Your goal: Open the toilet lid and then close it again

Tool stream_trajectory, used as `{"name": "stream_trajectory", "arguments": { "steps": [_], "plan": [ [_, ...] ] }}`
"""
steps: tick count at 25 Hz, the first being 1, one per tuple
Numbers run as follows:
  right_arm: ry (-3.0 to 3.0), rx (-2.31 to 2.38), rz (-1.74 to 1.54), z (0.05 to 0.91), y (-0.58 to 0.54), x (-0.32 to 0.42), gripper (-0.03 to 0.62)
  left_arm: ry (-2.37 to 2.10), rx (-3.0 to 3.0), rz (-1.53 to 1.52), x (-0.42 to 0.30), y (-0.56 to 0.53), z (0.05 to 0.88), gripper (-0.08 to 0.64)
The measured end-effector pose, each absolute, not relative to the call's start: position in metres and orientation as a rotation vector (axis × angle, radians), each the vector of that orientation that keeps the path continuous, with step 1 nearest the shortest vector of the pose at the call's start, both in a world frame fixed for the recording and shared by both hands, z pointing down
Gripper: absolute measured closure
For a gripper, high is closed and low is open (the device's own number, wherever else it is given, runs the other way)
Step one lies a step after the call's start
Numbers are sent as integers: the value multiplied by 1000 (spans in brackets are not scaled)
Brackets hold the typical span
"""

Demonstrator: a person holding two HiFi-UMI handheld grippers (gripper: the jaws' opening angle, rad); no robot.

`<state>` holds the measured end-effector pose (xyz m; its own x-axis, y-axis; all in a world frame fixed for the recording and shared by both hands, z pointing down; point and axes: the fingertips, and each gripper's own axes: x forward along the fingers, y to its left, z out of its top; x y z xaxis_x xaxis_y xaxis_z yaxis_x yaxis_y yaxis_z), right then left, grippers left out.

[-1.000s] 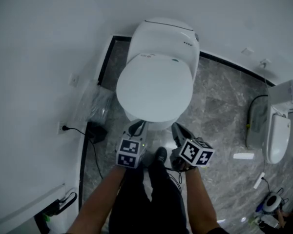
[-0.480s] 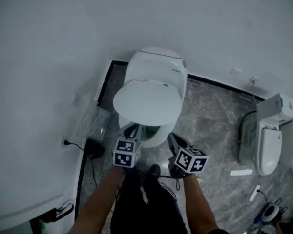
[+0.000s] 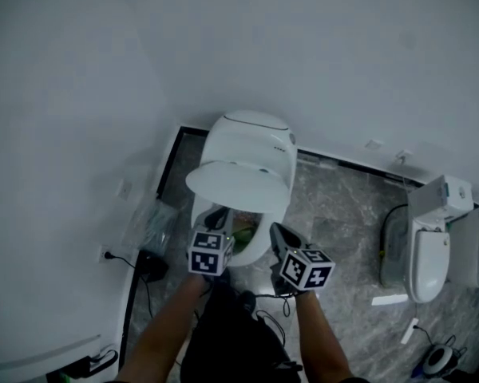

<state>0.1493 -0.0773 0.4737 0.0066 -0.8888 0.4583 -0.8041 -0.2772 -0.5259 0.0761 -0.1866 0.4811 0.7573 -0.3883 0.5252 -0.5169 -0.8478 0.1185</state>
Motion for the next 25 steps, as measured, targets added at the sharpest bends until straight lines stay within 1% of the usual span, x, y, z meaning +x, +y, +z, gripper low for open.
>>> {"name": "stream_trajectory", "arguments": {
  "steps": [9,14,25],
  "plan": [
    [1764,-2219,-1096,453,-109,176,581,-642,2763,614,127,-222,445,546],
    [1743,-2281,-1015,435,-130,189,581,-559,2798,572,150,-241,433,551],
    [1720,-2450,-918,410,-160,217,581,-452,2846,559,199,-272,419,551]
  ]
}}
